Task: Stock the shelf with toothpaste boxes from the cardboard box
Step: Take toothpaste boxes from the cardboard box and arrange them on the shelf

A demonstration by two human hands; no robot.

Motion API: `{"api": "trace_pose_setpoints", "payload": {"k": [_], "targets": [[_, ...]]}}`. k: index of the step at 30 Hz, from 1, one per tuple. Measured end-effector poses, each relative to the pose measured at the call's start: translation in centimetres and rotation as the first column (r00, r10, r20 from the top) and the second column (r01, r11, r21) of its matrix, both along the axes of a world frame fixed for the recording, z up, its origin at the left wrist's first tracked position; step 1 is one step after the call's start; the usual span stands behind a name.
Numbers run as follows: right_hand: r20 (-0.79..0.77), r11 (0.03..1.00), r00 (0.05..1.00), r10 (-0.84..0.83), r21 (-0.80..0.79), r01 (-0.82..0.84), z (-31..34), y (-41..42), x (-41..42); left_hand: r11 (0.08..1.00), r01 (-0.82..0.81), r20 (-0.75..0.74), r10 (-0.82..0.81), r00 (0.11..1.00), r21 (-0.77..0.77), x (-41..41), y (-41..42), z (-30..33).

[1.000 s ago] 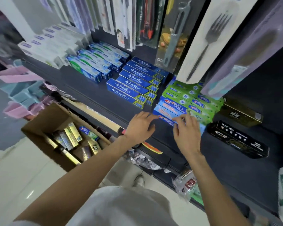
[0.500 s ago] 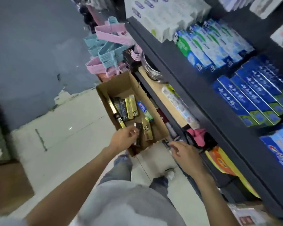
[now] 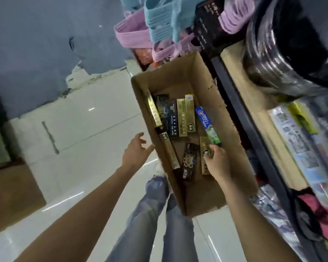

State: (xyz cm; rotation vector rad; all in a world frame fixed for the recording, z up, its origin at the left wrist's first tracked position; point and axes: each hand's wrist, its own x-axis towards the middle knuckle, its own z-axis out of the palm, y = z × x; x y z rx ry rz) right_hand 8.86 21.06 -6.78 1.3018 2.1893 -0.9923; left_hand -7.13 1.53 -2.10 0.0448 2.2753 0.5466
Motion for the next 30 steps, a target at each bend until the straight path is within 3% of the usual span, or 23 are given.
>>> {"api": "trace_pose_setpoints", "payload": {"k": [3, 8, 12, 15, 17, 21, 24, 27, 30], "targets": [[0.11, 0.997, 0.991, -0.075, 0.042, 0.071, -7.0, 1.4, -1.2, 0.993, -0.1, -0.023, 0.101, 0.995, 0.055, -0.5, 1.6, -4.4], [0.241, 0.975, 0.967, 0.083, 0.182, -0.129, -13.7, 2.2, -1.3, 0.973, -0.195, -0.103, 0.208, 0.973, 0.123, 0.2, 2.0, -7.8], [0.277, 0.979, 0.961, -0.028, 0.2, -0.03, -16.0, 2.4, -2.5, 0.959, -0.23, -0.114, 0.251, 0.961, 0.166, 0.4, 2.0, -8.4], [0.364, 0.971, 0.93, 0.042, 0.205, -0.125, -16.8, 2.3, -3.7, 0.953, -0.247, -0.108, 0.268, 0.957, 0.176, 0.2, 1.9, -8.7], [0.347, 0.978, 0.938, -0.003, 0.194, -0.069, -16.8, 1.9, -4.3, 0.951, -0.255, -0.089, 0.274, 0.958, 0.175, 0.0, 1.8, -8.7], [0.179, 0.967, 0.951, -0.251, 0.089, 0.238, -13.8, 0.8, -5.0, 0.955, -0.264, -0.089, 0.277, 0.957, 0.132, 0.2, 2.4, -7.6], [0.072, 0.91, 0.91, -0.409, -0.042, 0.412, -9.6, -0.1, -3.7, 0.826, -0.499, -0.105, 0.538, 0.836, 0.261, 0.5, 4.4, -4.5], [-0.017, 0.807, 0.824, -0.566, -0.219, 0.549, -3.4, -0.6, -0.8, 0.762, -0.561, 0.096, 0.564, 0.82, 0.325, 1.0, 6.7, -0.5], [-0.14, 0.867, 0.866, -0.48, -0.226, 0.444, 4.3, -1.6, 2.5, 0.77, -0.571, 0.413, 0.439, 0.798, 0.284, 1.9, 8.6, 2.9]]}}
